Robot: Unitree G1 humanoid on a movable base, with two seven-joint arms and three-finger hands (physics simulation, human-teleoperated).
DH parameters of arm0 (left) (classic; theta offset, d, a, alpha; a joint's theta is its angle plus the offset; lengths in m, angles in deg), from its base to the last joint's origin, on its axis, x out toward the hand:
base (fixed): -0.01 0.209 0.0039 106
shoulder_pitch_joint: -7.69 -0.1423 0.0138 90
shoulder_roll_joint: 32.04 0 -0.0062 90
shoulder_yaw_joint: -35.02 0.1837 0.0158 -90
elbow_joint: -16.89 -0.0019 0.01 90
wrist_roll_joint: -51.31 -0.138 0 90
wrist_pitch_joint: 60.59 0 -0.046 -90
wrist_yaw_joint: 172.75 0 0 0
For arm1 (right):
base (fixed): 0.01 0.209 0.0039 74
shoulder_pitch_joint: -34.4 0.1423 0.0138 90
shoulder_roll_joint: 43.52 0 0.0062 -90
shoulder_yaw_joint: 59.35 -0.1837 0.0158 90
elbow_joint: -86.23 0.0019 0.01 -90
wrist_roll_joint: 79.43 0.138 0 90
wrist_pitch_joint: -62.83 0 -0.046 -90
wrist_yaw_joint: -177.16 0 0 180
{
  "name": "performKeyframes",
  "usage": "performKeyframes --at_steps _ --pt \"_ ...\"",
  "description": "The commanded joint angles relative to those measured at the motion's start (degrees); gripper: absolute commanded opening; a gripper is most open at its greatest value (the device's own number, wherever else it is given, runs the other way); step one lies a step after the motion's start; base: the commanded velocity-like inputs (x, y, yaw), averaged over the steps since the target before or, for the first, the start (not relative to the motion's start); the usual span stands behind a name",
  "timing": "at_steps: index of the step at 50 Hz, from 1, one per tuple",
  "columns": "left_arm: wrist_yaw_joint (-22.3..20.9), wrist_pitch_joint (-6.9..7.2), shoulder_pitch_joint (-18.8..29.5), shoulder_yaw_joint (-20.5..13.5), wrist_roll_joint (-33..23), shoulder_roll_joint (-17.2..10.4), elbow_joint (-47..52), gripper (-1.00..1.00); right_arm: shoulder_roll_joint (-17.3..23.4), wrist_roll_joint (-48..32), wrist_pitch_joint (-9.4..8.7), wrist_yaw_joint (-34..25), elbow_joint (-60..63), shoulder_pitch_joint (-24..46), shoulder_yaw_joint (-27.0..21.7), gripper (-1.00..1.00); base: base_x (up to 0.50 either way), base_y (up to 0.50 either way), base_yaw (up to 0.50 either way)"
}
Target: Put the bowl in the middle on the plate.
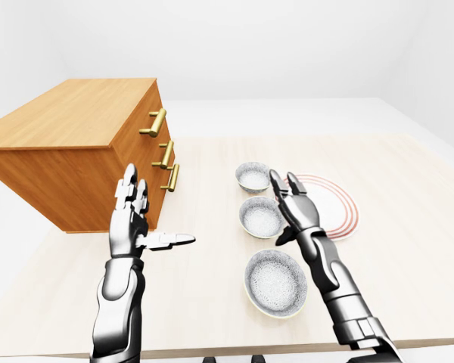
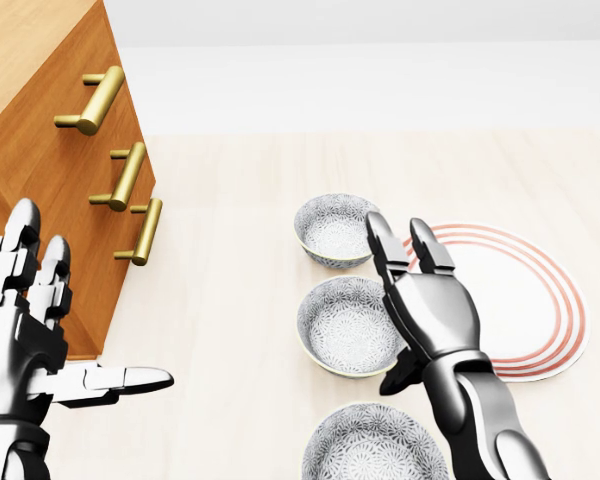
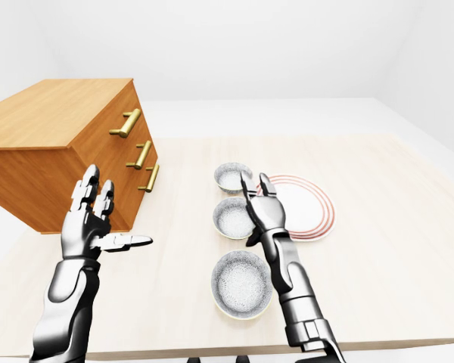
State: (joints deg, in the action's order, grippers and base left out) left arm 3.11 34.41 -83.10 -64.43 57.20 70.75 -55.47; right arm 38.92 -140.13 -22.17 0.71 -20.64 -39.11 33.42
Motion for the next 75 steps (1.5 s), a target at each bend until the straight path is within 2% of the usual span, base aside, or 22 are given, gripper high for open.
performKeyframes --at_steps 1,35,75 --pt "0.05 0.0 0.07 0.0 0.07 -0.01 0.11 1.0 -0.42 -0.09 0.0 -0.98 1.1 -0.43 0.29 1.0 0.0 0.0 0.0" --pt "-0.19 0.0 -0.43 -0.06 0.06 0.06 -0.36 1.0 -1.25 -0.68 0.0 -0.5 1.24 -1.36 1.16 1.0 0.0 0.0 0.0" --pt "-0.11 0.0 -0.23 -0.24 0.31 -0.02 0.23 1.0 -1.53 -1.95 0.0 2.18 -4.08 1.35 1.97 1.0 0.0 0.0 0.0"
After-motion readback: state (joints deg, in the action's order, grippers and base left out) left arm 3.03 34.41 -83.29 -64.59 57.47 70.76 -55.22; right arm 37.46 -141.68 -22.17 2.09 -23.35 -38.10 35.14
